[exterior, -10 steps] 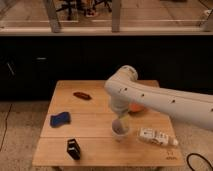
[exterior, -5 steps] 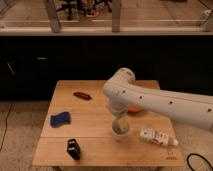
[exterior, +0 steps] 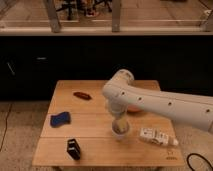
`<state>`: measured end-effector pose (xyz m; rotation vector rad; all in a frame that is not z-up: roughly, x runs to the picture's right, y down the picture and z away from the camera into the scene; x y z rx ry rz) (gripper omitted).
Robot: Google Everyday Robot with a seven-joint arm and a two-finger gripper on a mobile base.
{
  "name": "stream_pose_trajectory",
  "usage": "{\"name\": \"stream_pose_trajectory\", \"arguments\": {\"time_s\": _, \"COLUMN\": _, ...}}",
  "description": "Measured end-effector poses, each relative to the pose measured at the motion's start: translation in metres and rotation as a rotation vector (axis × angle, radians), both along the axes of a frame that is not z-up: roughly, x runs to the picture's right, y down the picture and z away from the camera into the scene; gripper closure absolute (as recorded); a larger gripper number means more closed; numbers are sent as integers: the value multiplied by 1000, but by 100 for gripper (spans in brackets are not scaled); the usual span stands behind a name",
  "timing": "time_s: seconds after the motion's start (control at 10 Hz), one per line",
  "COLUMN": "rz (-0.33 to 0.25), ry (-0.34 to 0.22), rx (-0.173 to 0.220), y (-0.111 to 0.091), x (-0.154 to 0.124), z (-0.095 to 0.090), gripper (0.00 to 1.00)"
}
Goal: Knock the eraser over
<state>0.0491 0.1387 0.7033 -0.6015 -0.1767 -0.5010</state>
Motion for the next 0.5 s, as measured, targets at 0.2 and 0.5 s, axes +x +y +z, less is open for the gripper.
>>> {"name": "stream_pose_trajectory", "arguments": {"time_s": 0.2, "rz": -6, "ry": -5, "rx": 4, "y": 1, "x": 0, "z": 1, "gripper": 20}}
{"name": "stream_pose_trajectory", "arguments": {"time_s": 0.5, "rz": -17, "ry": -13, "rx": 11, "y": 2, "x": 1, "z": 3, "gripper": 20}}
